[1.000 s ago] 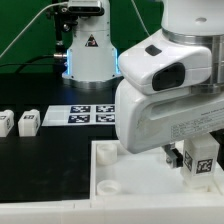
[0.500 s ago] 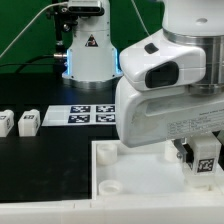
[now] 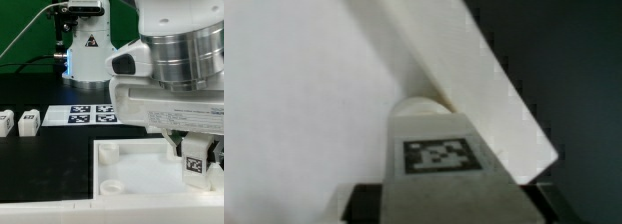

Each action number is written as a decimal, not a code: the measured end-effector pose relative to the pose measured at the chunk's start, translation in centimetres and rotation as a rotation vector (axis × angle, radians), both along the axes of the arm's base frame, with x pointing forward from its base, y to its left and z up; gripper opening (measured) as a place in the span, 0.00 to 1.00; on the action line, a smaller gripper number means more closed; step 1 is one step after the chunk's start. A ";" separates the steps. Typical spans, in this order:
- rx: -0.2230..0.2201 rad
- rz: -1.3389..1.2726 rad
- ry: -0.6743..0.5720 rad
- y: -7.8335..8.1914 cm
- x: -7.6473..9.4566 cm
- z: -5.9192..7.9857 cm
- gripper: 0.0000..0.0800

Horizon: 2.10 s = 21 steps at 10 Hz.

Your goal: Assemble one leg

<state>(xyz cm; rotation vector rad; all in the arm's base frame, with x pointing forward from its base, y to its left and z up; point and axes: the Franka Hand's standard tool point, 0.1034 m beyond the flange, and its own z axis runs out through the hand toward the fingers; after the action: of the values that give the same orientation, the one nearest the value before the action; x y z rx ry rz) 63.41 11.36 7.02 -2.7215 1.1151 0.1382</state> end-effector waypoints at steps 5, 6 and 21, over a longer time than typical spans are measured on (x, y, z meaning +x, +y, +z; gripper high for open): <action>0.010 -0.424 0.089 0.5 -0.2 -0.1 0.37; 0.033 -0.627 0.110 0.6 -0.2 -0.2 0.37; -0.059 0.654 -0.151 0.9 0.5 0.8 0.81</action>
Offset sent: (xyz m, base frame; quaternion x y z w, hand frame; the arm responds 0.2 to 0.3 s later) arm 0.0000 0.0000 0.0000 0.0000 0.0000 0.2667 0.9638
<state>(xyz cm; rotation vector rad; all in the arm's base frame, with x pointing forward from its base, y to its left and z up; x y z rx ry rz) 63.86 12.21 7.85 -2.9779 0.1635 -0.0105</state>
